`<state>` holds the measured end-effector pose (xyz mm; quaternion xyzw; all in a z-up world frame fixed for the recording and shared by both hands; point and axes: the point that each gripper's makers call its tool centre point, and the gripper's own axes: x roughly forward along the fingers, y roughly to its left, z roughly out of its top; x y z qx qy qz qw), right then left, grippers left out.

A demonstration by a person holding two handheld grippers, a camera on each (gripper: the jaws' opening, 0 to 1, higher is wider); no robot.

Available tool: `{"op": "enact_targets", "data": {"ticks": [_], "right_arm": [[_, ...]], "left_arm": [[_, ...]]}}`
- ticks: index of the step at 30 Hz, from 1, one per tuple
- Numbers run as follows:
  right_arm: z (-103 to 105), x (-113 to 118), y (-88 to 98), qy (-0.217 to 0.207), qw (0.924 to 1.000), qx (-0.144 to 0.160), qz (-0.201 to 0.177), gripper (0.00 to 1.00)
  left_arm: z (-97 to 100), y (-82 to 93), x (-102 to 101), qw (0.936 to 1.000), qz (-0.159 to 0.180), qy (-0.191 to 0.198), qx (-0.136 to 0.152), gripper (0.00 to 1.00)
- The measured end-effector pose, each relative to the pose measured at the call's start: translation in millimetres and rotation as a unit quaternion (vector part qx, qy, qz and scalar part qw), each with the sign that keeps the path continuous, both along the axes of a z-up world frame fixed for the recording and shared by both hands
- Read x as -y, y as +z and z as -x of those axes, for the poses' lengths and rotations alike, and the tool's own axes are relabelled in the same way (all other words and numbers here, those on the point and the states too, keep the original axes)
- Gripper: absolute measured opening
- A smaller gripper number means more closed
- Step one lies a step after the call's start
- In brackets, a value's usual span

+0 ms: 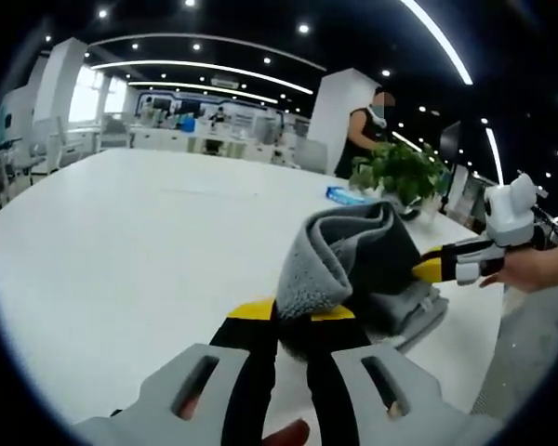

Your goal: Open the folded towel by lifting each exposed corner and separating the folded layers until the towel lies flat within the target outline without major curled edges

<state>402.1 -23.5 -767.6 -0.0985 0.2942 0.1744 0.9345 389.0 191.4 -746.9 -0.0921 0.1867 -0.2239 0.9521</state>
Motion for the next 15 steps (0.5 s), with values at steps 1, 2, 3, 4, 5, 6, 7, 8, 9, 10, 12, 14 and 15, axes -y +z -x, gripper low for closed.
{"op": "enact_targets", "data": {"ticks": [1, 2, 3, 4, 5, 6, 7, 8, 9, 10, 12, 14, 15], "right_arm": [[0, 0, -1.8, 0.001, 1.0, -0.001, 0.002, 0.14], [0, 0, -3.7, 0.004, 1.0, -0.003, 0.007, 0.1], [0, 0, -3.9, 0.007, 0.9999, -0.002, 0.012, 0.05], [0, 1, -3.3, 0.01, 0.9998, 0.001, 0.02, 0.01], [0, -1, 0.1, 0.01, 0.9997, 0.004, 0.021, 0.0], [1, -3, 3.3, 0.011, 0.9998, 0.004, 0.018, 0.0], [2, -9, 9.0, 0.012, 0.9999, 0.002, 0.001, 0.0], [3, -15, 14.0, 0.011, 0.9998, -0.001, -0.017, 0.0], [6, -24, 20.8, 0.006, 0.9991, -0.007, -0.041, 0.0], [7, -30, 26.3, 0.005, 0.9983, -0.009, -0.058, 0.0], [8, -46, 38.6, 0.006, 0.9961, -0.006, -0.088, 0.0], [7, -56, 48.4, 0.013, 0.9957, 0.005, -0.091, 0.0], [5, -68, 58.3, 0.022, 0.995, 0.017, -0.096, 0.0]], "left_arm": [[-0.3, -1.3, -2, 1.0, 0.0, 0.0, -0.002, 0.09], [-0.2, -1.9, -4, 1.0, 0.0, 0.0, -0.003, 0.1], [-0.3, -2.9, -5, 1.0, 0.002, -0.001, -0.005, 0.1], [0.0, -4.1, -6, 0.9999, 0.006, -0.002, -0.009, 0.1], [0.3, -4.3, -6, 0.9999, 0.007, -0.003, -0.01, 0.1], [0.6, -5.5, -7, 0.9999, 0.009, -0.006, -0.01, 0.1], [0.5, -6.5, -7, 0.9999, 0.01, -0.007, -0.011, 0.1], [0.5, -7.6, -7, 0.9998, 0.011, -0.008, -0.012, 0.1], [0.8, -8.2, -7, 0.9998, 0.014, -0.009, -0.013, 0.1], [1.3, -8.5, -8, 0.9997, 0.017, -0.011, -0.014, 0.1], [2.4, -8.7, -9, 0.9995, 0.025, -0.012, -0.014, 0.1], [5.5, -8.9, -10, 0.9993, 0.032, -0.014, -0.015, 0.1], [7.4, -9.5, -11, 0.9993, 0.031, -0.014, -0.015, 0.1]]}}
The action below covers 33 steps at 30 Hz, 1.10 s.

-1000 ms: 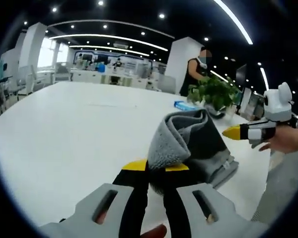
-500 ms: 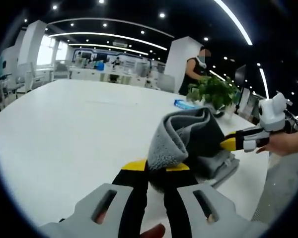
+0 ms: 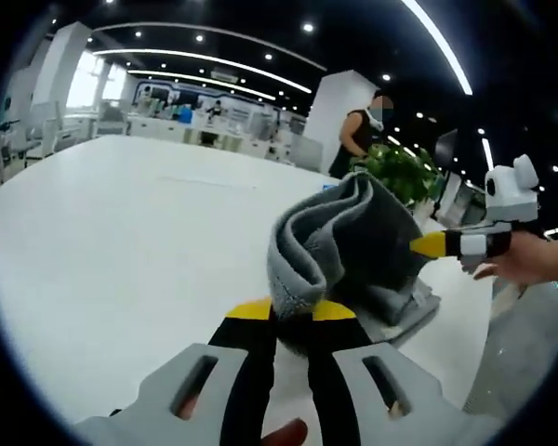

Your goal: Open the folded towel by lifting each exposed corner and separating the folded layers until the towel lies flat within the target outline without major curled edges

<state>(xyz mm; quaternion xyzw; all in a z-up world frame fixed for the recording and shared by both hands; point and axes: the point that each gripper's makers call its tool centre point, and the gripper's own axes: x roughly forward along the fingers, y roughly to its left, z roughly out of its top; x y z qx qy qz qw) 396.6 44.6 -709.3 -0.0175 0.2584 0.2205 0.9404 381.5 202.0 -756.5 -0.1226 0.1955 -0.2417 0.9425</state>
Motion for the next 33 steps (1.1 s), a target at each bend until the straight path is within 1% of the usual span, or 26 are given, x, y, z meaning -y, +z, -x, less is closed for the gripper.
{"op": "enact_targets", "data": {"ticks": [1, 2, 6, 10, 11, 14, 16, 20, 23, 25, 27, 30, 33], "right_arm": [[0, -3, 2.3, 0.002, 1.0, 0.002, -0.001, 0.0], [-2, -12, 7.8, 0.008, 0.9999, 0.005, -0.006, 0.0], [-10, -39, 20.7, 0.027, 0.9994, 0.014, -0.02, 0.0], [-12, -72, 26.3, 0.054, 0.9981, 0.014, -0.026, 0.0], [-12, -83, 26.0, 0.065, 0.9975, 0.014, -0.023, 0.0], [-11, -105, 23.6, 0.087, 0.996, 0.011, -0.021, 0.0], [-9, -125, 16.8, 0.107, 0.9941, 0.004, -0.014, 0.0], [-1, -152, 3.1, 0.14, 0.9902, -0.005, 0.001, 0.0], [2, -167, -3.3, 0.152, 0.9884, -0.012, 0.0, 0.0], [4, -175, -4.9, 0.159, 0.9871, -0.017, -0.007, 0.01], [5, -179, -4.6, 0.163, 0.9864, -0.015, -0.007, 0.03], [3, -179, -1.8, 0.165, 0.9861, -0.01, -0.01, 0.05], [-2, -169, 2.6, 0.157, 0.9874, -0.011, -0.013, 0.07]], "left_arm": [[1.3, -0.7, -1, 1.0, -0.001, 0.0, 0.0, 0.1], [2.7, -2.5, -2, 1.0, -0.002, -0.001, -0.001, 0.1], [8.5, -4.0, -9, 1.0, 0.001, 0.003, -0.003, 0.11], [14.0, -5.4, -17, 0.9999, 0.003, 0.009, -0.006, 0.11], [15.5, -6.5, -19, 0.9999, 0.005, 0.011, -0.008, 0.11], [20.0, -10.3, -28, 0.9997, 0.007, 0.022, -0.011, 0.11], [22.6, -13.0, -37, 0.9992, 0.016, 0.034, -0.016, 0.11], [27.1, -16.2, -47, 0.9984, 0.02, 0.048, -0.021, 0.11], [32.0, -16.3, -53, 0.9978, 0.023, 0.058, -0.022, 0.11], [34.7, -17.0, -56, 0.9975, 0.023, 0.062, -0.023, 0.11], [37.0, -16.4, -60, 0.9972, 0.021, 0.068, -0.023, 0.11], [38.9, -11.6, -64, 0.997, 0.017, 0.073, -0.018, 0.11], [37.2, -5.6, -64, 0.9972, 0.01, 0.073, -0.012, 0.11]]}}
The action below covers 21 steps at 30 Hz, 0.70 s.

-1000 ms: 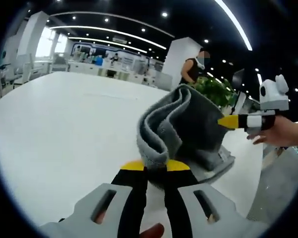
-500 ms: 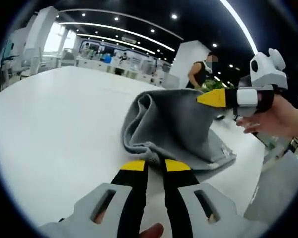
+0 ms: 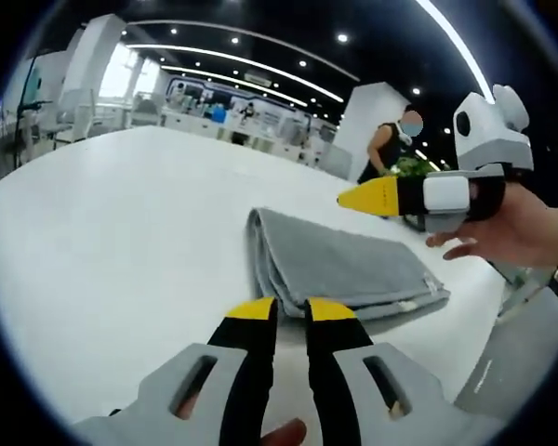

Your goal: Open the folded towel by lifting each exposed corner and separating the folded layers until the towel lies flat within the target outline without major curled edges

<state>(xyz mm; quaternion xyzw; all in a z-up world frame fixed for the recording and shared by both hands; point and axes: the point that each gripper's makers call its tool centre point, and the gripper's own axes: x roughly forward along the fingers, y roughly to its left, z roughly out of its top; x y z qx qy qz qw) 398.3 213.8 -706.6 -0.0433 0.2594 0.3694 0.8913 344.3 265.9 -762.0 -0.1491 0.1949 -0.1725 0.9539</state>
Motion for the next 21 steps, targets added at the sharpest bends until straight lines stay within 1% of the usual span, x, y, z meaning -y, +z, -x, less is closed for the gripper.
{"op": "enact_targets", "data": {"ticks": [2, 6, 8, 10, 12, 13, 15, 17, 19, 21], "right_arm": [[-3, 13, 3.8, -0.009, 0.9999, 0.005, 0.002, 0.07], [-11, 52, 8.5, -0.026, 0.9993, 0.015, 0.021, 0.07], [-18, 82, 11.6, -0.038, 0.9985, 0.023, 0.031, 0.08], [-23, 111, 13.6, -0.057, 0.9977, 0.02, 0.03, 0.1], [-26, 133, 14.7, -0.077, 0.9966, 0.016, 0.024, 0.14], [-29, 148, 13.5, -0.087, 0.9958, 0.016, 0.026, 0.14], [-35, 172, 9.3, -0.103, 0.9942, 0.015, 0.028, 0.14], [-41, 191, 5.0, -0.117, 0.9928, 0.01, 0.025, 0.16], [-45, 203, 1.3, -0.124, 0.992, 0.01, 0.023, 0.17], [-49, 212, -4.8, -0.125, 0.9916, 0.011, 0.032, 0.18]], "left_arm": [[-3.7, 6.2, 3, 1.0, -0.003, -0.002, 0.006, 0.11], [-13.0, 18.4, 17, 0.9998, -0.01, -0.01, 0.017, 0.11], [-19.3, 21.5, 29, 0.9995, -0.018, -0.018, 0.018, 0.12], [-24.3, 19.8, 40, 0.9993, -0.028, -0.022, 0.013, 0.12], [-27.7, 17.1, 45, 0.9992, -0.036, -0.017, 0.007, 0.12], [-30.4, 15.3, 47, 0.9992, -0.038, -0.013, 0.001, 0.12], [-34.2, 13.6, 50, 0.999, -0.043, -0.009, -0.004, 0.12], [-38.7, 11.1, 53, 0.9987, -0.049, -0.007, -0.01, 0.12], [-40.4, 8.4, 54, 0.998, -0.06, -0.011, -0.018, 0.12], [-40.8, 6.0, 55, 0.9971, -0.071, -0.016, -0.022, 0.13]]}}
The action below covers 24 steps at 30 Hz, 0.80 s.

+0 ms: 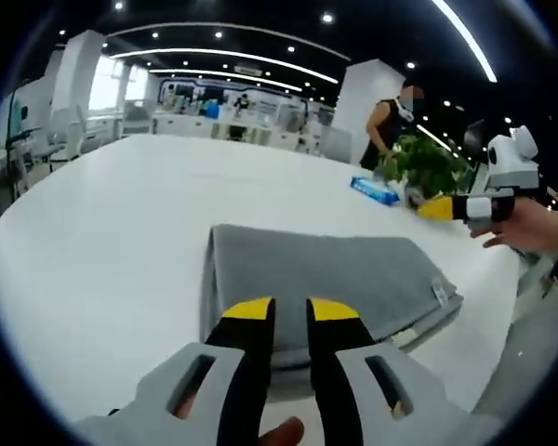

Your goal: Open the folded towel by lifting each exposed corner and separating the folded layers until the towel lies flat within the target outline without major curled edges

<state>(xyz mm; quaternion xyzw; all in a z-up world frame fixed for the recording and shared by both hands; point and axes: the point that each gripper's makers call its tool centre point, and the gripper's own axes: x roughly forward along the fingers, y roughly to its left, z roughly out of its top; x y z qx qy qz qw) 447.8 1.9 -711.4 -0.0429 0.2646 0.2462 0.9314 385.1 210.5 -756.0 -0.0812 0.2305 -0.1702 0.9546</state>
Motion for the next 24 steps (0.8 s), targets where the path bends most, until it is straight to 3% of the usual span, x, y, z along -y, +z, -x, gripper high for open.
{"op": "enact_targets", "data": {"ticks": [6, 9, 13, 16, 24], "right_arm": [[-14, 17, -26.9, 0.019, 0.9993, -0.005, 0.031, 0.19], [-17, 23, -48.6, 0.032, 0.9981, -0.029, 0.042, 0.21], [-18, 30, -69.3, 0.039, 0.9964, -0.05, 0.057, 0.22], [-14, 36, -83.9, 0.031, 0.9947, -0.081, 0.056, 0.22], [-12, 34, -90.0, 0.052, 0.9925, -0.085, 0.071, 0.22]], "left_arm": [[1.0, -14.7, 1, 0.9993, -0.03, -0.006, -0.022, 0.17], [5.8, -25.3, 0, 0.9977, -0.053, -0.009, -0.043, 0.18], [5.7, -29.8, 1, 0.9965, -0.072, -0.018, -0.038, 0.19], [3.7, -34.1, 0, 0.9959, -0.076, -0.02, -0.046, 0.19], [0.5, -38.8, 4, 0.9888, -0.12, -0.061, -0.065, 0.19]]}}
